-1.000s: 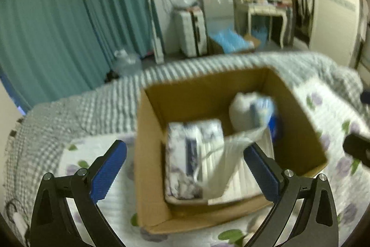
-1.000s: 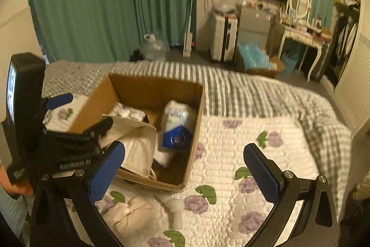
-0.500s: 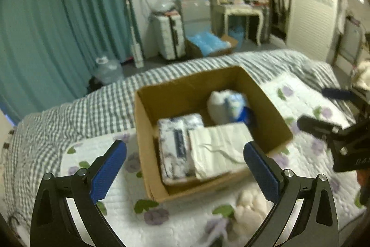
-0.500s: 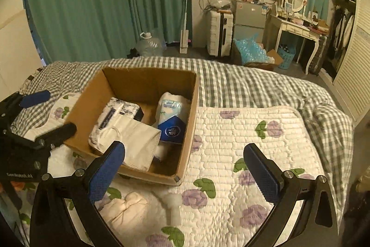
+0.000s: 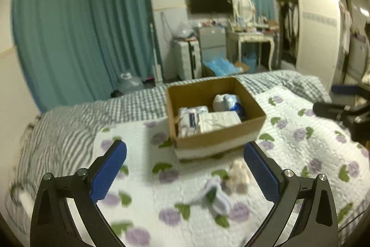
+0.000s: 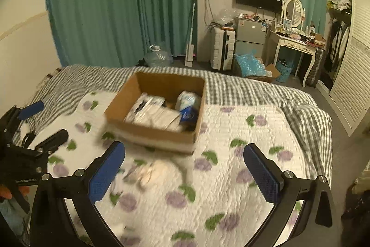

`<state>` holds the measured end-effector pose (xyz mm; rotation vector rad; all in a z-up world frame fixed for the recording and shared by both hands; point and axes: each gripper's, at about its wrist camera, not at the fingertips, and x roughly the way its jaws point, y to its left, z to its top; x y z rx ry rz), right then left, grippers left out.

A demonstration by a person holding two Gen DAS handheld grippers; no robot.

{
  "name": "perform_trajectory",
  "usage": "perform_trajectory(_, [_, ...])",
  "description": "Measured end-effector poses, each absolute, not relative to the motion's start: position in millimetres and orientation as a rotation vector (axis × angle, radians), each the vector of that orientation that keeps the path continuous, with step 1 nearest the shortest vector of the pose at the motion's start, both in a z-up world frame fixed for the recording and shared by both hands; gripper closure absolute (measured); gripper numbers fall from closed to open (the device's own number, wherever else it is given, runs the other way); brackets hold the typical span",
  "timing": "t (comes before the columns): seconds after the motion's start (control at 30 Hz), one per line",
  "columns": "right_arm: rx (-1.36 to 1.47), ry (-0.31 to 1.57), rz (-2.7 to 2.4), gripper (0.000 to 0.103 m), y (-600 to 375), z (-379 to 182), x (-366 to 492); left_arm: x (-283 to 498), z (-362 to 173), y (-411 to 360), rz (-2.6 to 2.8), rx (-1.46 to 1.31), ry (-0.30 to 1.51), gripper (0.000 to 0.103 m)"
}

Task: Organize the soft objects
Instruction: 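Grasp the white cotton puff with the right tool while the left tool grasps the white-green hair ties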

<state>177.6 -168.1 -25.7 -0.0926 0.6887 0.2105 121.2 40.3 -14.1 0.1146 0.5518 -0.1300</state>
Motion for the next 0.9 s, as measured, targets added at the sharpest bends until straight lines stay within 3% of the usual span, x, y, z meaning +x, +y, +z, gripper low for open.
perform_trajectory(0.4, [-0.085,0.895,0.335,0.000,-104,-183,109,56,-90,73,-0.055,-0.015,0.620,0.000])
perform_trajectory(0.6, [-0.142,0.970,0.381,0.001,-82,-222,116,51,-116,73,-0.051,-0.010,0.667,0.000])
perform_trajectory(0.7, [-0.123,1.017,0.408,0.008,-79,-235,118,54,-126,73,-0.044,-0.003,0.694,0.000])
perform_trajectory(0.8, [-0.124,1.034,0.432,0.023,-76,-239,119,57,-132,74,-0.041,0.002,0.720,0.001])
perform_trajectory(0.87, [-0.120,1.032,0.448,0.048,-76,-238,119,58,-132,74,-0.044,0.002,0.726,0.001])
perform_trajectory(0.9, [-0.114,1.033,0.459,0.056,-76,-237,118,58,-132,73,-0.045,0.002,0.726,0.001])
